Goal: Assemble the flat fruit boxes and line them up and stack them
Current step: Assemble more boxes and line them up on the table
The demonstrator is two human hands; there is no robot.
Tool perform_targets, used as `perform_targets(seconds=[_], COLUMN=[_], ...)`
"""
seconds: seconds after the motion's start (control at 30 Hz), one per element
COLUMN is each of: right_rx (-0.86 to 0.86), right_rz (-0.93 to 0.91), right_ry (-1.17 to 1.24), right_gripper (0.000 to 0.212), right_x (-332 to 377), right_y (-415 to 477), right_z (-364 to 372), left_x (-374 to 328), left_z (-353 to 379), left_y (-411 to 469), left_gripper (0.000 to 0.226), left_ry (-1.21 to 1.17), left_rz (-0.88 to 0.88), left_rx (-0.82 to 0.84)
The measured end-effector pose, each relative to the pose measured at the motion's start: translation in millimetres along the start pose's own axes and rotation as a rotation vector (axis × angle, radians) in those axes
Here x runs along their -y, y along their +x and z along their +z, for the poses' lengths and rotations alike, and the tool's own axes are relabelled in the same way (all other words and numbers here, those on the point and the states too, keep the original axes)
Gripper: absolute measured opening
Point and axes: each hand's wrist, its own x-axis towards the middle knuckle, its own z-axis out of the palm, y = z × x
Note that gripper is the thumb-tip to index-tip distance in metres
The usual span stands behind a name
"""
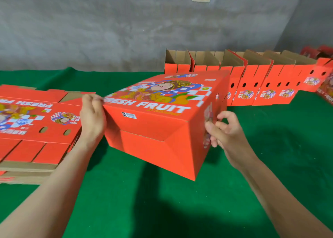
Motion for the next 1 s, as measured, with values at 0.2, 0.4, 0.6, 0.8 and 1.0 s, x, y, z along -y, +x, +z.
perform_targets(seconds=[0.2,0.4,0.6,0.8,1.0], right_rx=[0.135,0.323,0.632,0.479,0.454], right_rz=[-0.201,-0.334,-0.114,-0.046,-0.105], right_ry=[-0.362,-0.589,-0.797,-1.013,-1.135], right_gripper=[0.047,0.039,0.054,0.066,0.091], right_x=[-12,-58,-103,-128,-139], right_y=[-6,-18,-23,-29,-28], right_z=[39,72,86,101,114], left_x=[-30,-53,-32,-7,1], left_z=[29,44,32,23,21], left_y=[-30,-51,-47,-42,-38], left_gripper=[0.046,0.035,0.031,0.05,0.04], left_ry=[0.191,-0.199,-0.04,0.116,0.095], left_rz=[0.024,0.001,-0.017,-0.11,0.024], left_rx=[0.497,0.525,0.339,0.408,0.477])
